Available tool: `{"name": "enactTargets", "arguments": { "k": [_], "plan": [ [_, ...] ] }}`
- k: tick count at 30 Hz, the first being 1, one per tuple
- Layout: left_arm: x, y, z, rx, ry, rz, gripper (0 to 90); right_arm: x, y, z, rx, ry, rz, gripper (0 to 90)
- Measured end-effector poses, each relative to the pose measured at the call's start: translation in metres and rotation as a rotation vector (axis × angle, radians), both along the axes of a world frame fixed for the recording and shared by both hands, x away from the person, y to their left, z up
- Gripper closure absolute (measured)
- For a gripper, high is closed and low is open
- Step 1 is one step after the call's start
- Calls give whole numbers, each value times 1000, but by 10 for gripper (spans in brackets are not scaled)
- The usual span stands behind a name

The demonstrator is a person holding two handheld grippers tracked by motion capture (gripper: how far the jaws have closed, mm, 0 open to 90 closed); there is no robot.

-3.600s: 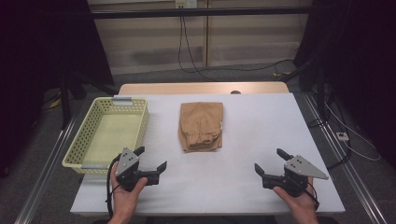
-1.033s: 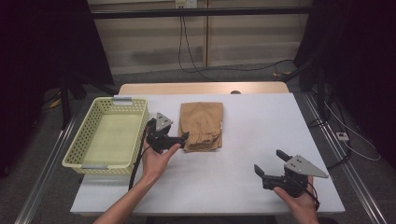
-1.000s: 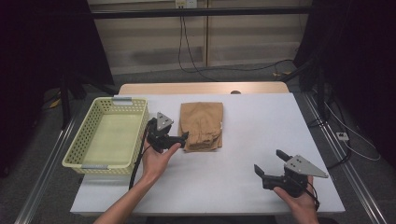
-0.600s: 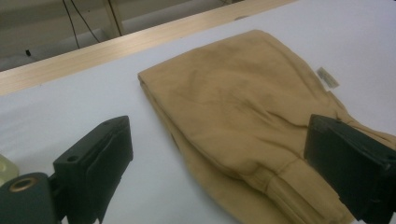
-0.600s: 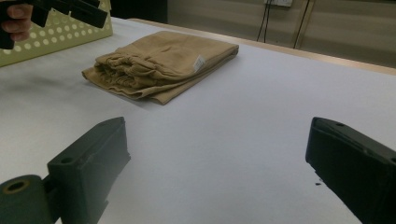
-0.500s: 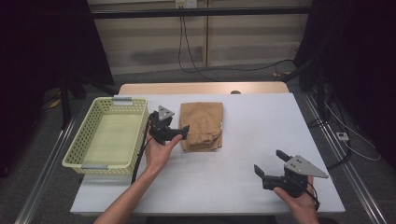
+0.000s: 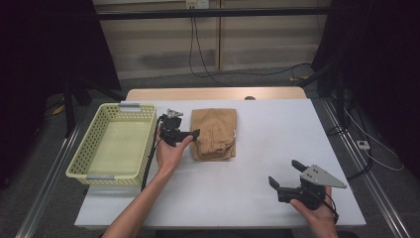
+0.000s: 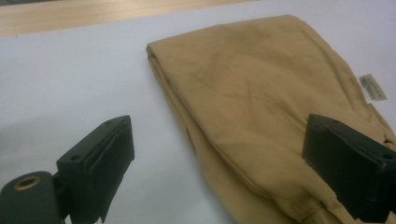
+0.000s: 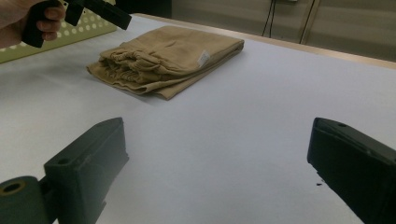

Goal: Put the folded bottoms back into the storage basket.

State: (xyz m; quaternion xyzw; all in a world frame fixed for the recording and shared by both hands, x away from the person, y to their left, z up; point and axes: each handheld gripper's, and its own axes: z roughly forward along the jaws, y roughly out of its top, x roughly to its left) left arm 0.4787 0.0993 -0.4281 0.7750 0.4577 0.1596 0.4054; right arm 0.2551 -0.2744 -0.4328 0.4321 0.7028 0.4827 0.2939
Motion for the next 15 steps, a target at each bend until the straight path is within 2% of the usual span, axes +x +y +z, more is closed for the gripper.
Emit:
{"name": "enactTargets", "arguments": {
  "k": [2, 8, 11, 14, 15],
  "plan": [
    [2, -2, 0, 40, -13, -5, 93, 0, 0, 0, -2, 2, -1, 49],
    [10, -6, -1, 16, 37, -10, 97, 0, 0, 0, -3, 2, 0, 50],
    [18, -7, -4, 8, 86, -17, 108, 0, 0, 0, -4, 1, -1, 50],
    [24, -7, -8, -3, 114, -9, 110, 0, 0, 0, -5, 0, -2, 53],
    [26, -7, -9, 6, 128, -16, 110, 0, 0, 0, -6, 0, -3, 53]
  ]
}}
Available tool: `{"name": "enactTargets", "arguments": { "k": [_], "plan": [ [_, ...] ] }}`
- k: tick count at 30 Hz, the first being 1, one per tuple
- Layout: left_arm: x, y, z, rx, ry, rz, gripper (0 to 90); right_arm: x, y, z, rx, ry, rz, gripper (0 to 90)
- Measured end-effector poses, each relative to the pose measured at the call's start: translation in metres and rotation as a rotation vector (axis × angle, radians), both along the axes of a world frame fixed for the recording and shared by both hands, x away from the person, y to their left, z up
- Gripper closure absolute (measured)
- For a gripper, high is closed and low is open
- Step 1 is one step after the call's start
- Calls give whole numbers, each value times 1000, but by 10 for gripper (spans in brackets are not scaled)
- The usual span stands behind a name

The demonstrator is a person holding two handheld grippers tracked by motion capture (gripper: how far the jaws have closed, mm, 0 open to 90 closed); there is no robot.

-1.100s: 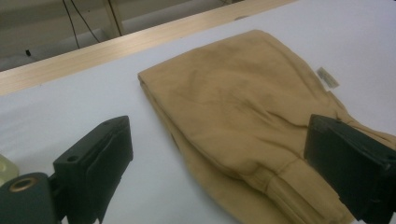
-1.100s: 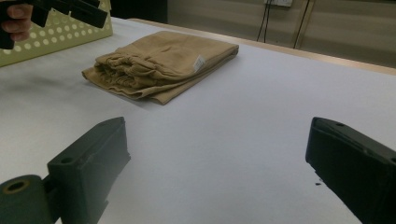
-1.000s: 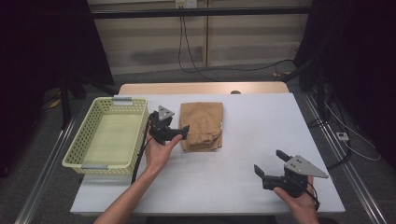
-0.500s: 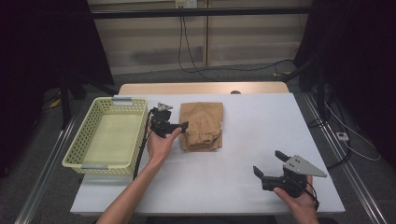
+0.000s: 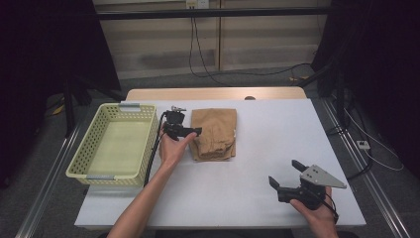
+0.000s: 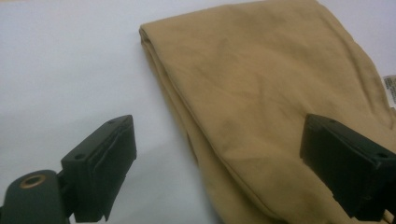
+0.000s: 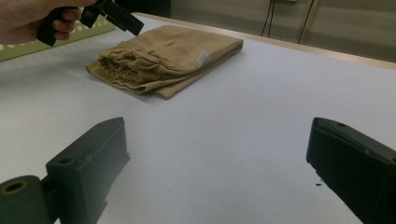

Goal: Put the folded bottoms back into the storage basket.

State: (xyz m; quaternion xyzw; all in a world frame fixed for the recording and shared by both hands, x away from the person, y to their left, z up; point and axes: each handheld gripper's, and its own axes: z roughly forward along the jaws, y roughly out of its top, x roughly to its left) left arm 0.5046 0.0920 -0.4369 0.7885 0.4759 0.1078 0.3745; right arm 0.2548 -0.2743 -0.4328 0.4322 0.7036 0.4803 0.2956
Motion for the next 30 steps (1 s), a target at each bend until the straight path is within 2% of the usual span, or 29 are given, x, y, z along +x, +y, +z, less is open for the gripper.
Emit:
{"name": "enactTargets", "arguments": {
  "k": [2, 5, 6, 10, 13, 18, 21, 25, 30],
  "plan": [
    [3, -1, -2, 0, 26, 1, 113, 0, 0, 0, 0, 0, 1, 53],
    [7, 0, -4, -63, 84, -8, 213, 0, 0, 0, 0, 2, 2, 53],
    [7, 0, -5, -72, 109, -7, 214, 0, 0, 0, -1, 1, 4, 54],
    [10, -2, -10, -29, 98, 14, 219, 0, 1, 0, 2, 4, 10, 56],
    [13, 1, -13, -56, 126, 28, 289, 0, 1, 0, 1, 4, 14, 57],
    [14, 0, -14, -62, 126, 35, 383, 1, 0, -1, 3, 16, 12, 57],
    [16, 2, -15, -79, 129, 64, 478, 1, 1, -1, 1, 16, 14, 57],
    [16, 2, -15, -79, 135, 84, 533, 1, 0, -1, 1, 18, 12, 57],
    [22, 3, -17, -128, 163, 94, 623, 2, 1, -1, 4, 22, 12, 57]
  ]
}}
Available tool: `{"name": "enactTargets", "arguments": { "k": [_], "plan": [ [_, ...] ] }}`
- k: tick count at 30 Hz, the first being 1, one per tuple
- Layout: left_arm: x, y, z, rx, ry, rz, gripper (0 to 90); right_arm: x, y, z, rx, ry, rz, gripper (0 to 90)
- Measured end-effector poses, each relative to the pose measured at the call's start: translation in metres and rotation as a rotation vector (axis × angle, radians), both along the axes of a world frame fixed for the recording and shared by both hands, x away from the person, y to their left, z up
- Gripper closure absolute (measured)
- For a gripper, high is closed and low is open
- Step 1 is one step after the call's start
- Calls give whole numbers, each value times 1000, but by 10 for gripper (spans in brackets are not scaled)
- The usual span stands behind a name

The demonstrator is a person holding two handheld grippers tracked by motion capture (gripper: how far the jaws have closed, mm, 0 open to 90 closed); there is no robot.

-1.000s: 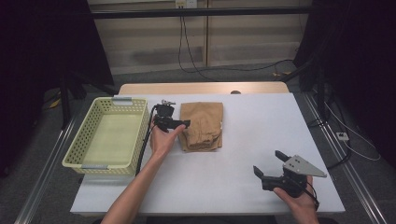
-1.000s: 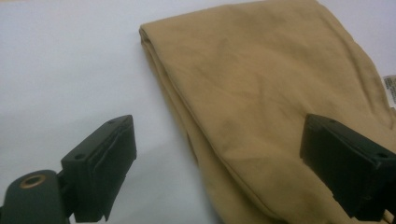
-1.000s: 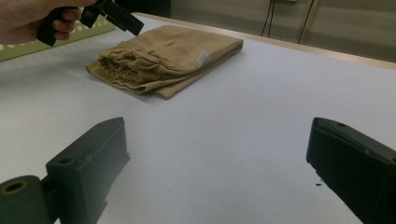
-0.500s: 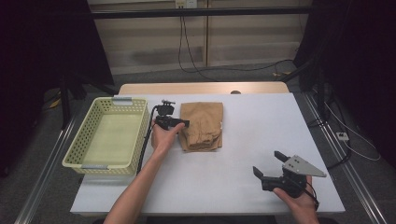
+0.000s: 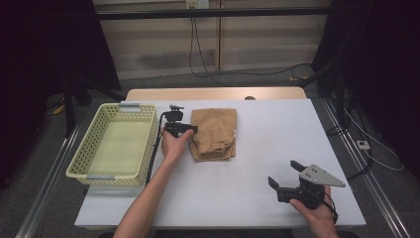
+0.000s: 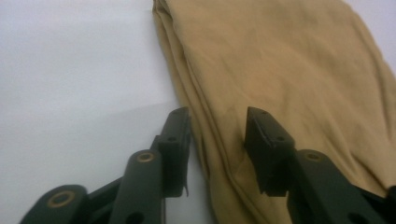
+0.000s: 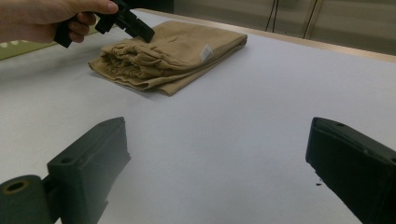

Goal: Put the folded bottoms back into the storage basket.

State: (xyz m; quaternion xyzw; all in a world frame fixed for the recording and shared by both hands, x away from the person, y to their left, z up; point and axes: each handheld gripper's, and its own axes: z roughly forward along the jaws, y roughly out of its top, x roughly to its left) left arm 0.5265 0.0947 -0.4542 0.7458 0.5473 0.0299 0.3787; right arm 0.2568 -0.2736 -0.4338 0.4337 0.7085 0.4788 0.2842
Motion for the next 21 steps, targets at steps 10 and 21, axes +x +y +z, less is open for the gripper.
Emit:
{"name": "enactTargets", "arguments": {
  "k": [10, 21],
  "plan": [
    [1, -6, 1, 59, -16, -14, 709, 0, 0, 0, 0, 3, 0, 57],
    [1, -4, -2, 10, -2, -47, 849, 0, 0, 0, -5, 4, -3, 64]
  ]
}}
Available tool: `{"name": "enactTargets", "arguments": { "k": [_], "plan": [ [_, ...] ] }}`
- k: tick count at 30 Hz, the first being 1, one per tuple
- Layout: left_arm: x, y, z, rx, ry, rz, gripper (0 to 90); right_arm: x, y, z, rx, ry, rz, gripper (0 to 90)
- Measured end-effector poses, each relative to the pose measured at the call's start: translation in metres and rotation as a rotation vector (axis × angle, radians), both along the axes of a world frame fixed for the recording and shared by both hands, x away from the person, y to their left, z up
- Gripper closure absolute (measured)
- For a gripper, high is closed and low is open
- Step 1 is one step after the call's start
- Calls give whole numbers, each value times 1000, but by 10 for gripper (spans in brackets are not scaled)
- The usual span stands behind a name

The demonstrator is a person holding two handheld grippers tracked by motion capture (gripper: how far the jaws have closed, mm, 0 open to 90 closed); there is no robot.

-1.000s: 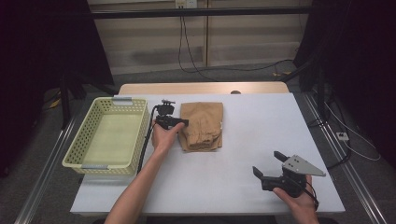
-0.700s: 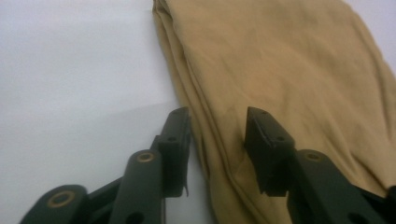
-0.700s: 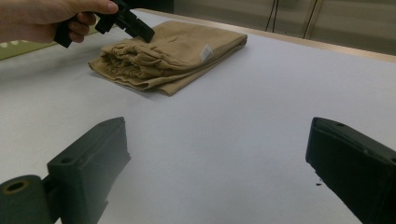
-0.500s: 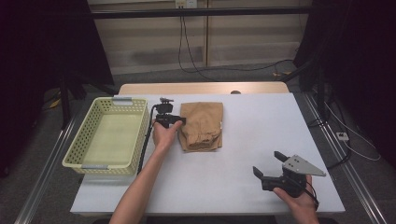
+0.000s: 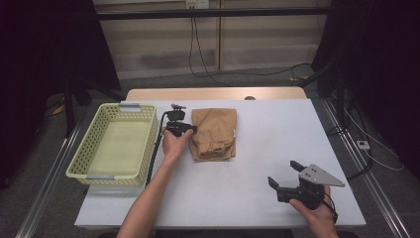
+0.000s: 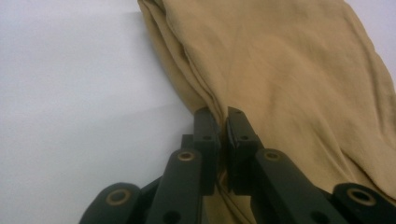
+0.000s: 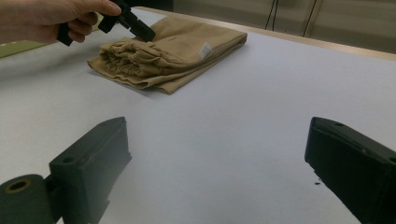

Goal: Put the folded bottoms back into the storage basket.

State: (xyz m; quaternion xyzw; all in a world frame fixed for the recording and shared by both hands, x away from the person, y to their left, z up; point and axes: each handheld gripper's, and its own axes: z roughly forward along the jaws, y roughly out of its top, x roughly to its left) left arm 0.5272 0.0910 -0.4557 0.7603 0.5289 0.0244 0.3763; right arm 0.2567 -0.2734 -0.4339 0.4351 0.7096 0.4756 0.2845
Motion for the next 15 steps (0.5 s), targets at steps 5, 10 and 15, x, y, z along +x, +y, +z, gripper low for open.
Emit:
{"name": "enactTargets", "arguments": {
  "k": [5, 10, 15],
  "plan": [
    [-1, 0, 3, -7, -17, -3, 856, 0, -1, 0, 1, 2, 1, 66],
    [-2, 3, 10, -43, -35, -6, 859, 0, -1, 0, 2, 3, -4, 66],
    [-10, 4, 16, -63, -96, -28, 860, 0, -1, 0, 2, 0, -12, 66]
  ]
}}
